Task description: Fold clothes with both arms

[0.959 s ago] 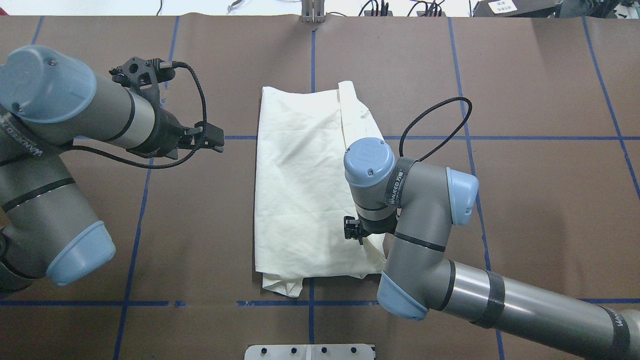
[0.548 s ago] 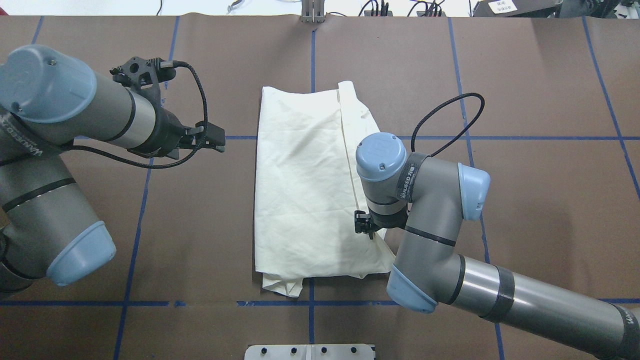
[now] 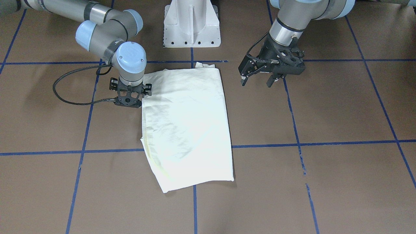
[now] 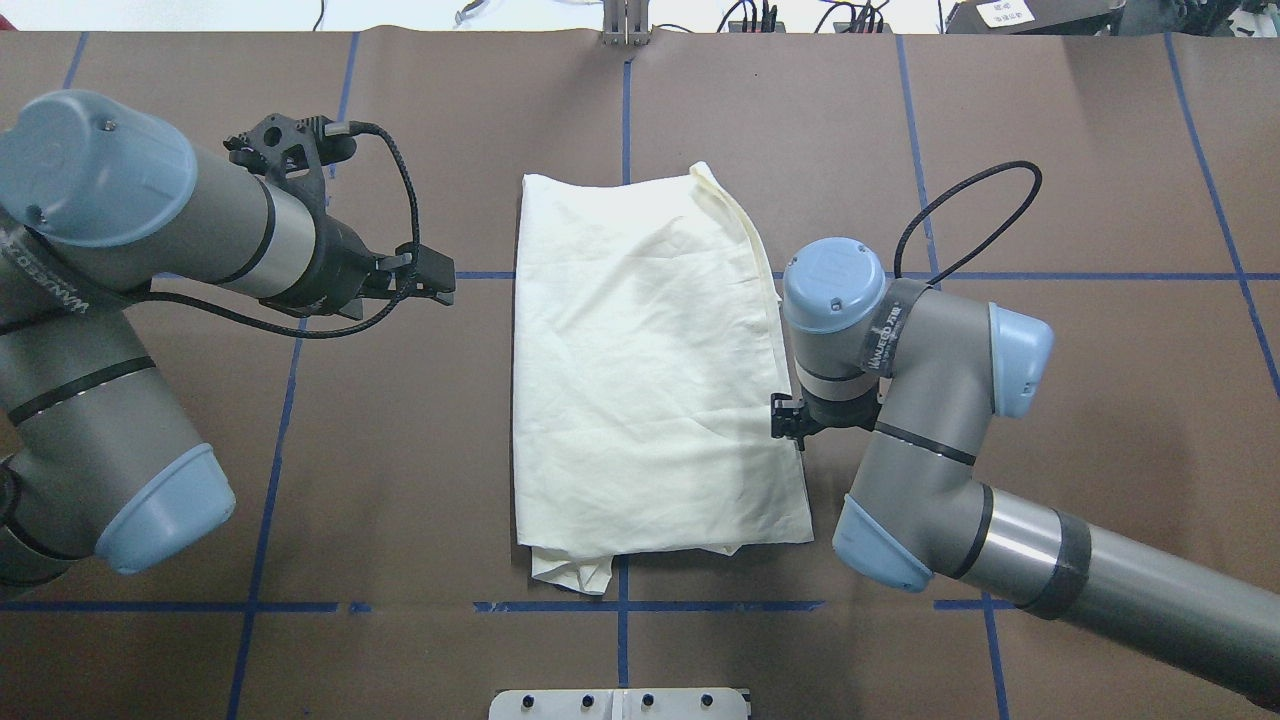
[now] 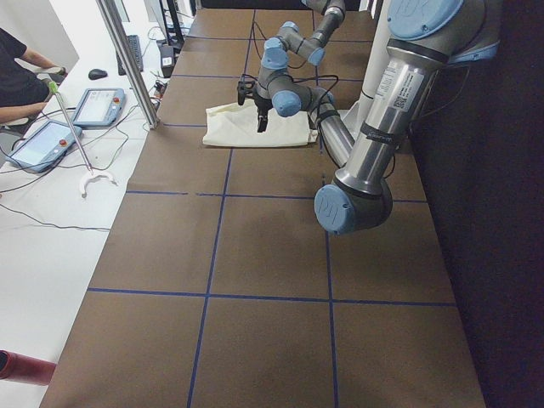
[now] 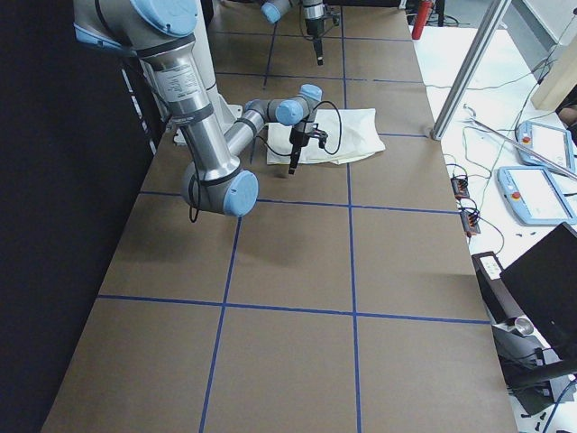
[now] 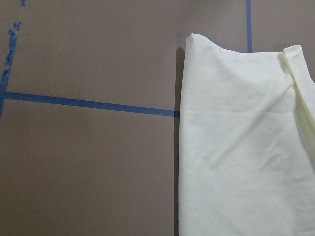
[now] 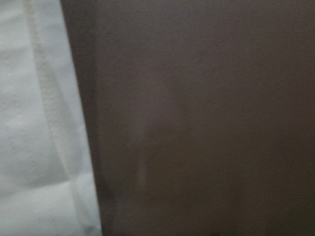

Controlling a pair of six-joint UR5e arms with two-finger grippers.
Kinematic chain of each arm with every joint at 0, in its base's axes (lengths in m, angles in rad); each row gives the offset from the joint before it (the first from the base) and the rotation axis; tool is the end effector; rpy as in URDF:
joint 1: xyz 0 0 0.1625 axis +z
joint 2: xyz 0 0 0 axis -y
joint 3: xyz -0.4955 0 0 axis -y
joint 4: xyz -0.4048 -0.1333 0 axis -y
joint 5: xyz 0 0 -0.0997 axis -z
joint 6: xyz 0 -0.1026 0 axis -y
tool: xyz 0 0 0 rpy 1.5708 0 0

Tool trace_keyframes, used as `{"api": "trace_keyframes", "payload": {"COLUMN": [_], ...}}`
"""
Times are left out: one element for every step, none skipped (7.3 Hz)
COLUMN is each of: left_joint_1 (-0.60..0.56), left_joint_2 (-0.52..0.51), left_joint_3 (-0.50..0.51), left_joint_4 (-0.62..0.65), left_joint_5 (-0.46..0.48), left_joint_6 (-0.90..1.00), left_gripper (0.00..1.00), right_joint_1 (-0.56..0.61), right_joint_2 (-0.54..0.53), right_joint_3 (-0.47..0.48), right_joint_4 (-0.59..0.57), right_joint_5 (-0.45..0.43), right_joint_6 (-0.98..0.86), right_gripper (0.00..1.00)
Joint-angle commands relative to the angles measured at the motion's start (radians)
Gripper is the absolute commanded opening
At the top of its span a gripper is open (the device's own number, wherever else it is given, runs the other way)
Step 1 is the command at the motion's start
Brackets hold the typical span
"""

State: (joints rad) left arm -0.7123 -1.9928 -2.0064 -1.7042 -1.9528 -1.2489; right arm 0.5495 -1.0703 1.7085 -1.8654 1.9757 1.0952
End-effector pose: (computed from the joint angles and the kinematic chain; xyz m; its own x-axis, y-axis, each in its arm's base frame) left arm 0.3935 -0.4654 0.2771 0.5105 -0.0530 -0.8582 0.2202 0.9729 0.0709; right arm -0.5387 -0.4388 0.4113 0.8818 0.0465 0.4693 0.0415 0.9836 -0.1755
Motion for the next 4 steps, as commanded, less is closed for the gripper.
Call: {"api": "trace_keyframes", "payload": {"left_joint_1": [0.001, 0.001, 0.007, 0.093], "left_joint_2": [-0.003, -0.003, -0.003, 0.002], "left_joint_3": [-0.002, -0.003, -0.002, 0.000], "left_joint_4": [0.000, 0.000, 0.002, 0.002], "left_joint_5": [0.000, 0.000, 0.000, 0.008], "left_joint_6": [0.000, 0.000, -0.006, -0.130], "left_gripper": [1.00, 1.00, 1.00, 1.00], "right_joint_1": [0.062, 0.070, 0.066, 0.064], "right_joint_2": [-0.028, 0.008, 0.018, 0.010], "right_joint_3": [0.119, 0.161, 0.187, 0.219], "right_joint_4": [-0.039, -0.040, -0.009, 0.093], "right_joint_5": [0.008, 0.012, 0.005, 0.006], "right_joint_6": [-0.031, -0.029, -0.020, -0.011], "right_gripper": [1.00, 1.00, 1.00, 1.00]}}
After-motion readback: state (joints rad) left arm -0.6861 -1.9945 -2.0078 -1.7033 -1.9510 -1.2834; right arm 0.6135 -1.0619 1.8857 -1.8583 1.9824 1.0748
